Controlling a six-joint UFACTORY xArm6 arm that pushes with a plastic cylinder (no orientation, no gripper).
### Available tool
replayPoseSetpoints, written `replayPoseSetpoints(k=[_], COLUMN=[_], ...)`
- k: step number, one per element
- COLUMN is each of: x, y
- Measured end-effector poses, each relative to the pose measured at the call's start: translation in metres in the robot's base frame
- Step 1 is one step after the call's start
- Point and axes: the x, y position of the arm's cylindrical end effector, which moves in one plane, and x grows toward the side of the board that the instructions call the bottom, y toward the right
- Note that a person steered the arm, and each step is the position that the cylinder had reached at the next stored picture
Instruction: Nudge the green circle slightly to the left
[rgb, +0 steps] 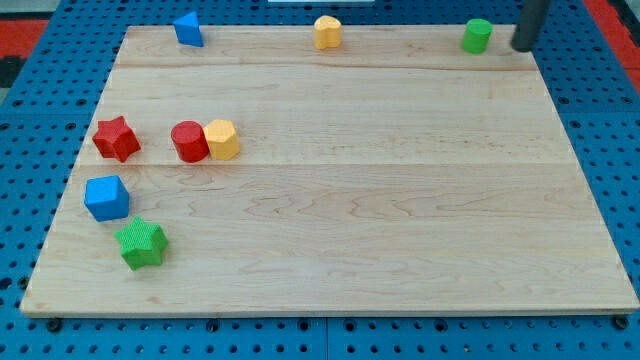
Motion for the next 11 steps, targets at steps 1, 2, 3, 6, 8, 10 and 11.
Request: replayPoseSetpoints(k=[1, 2, 3, 6, 8, 10, 11], x=[-0.037, -0.033, -0.03, 0.046, 0.138, 0.21, 0.237], y=[-0.033, -0.079, -0.075, 0.003, -0.069, -0.178, -0.251])
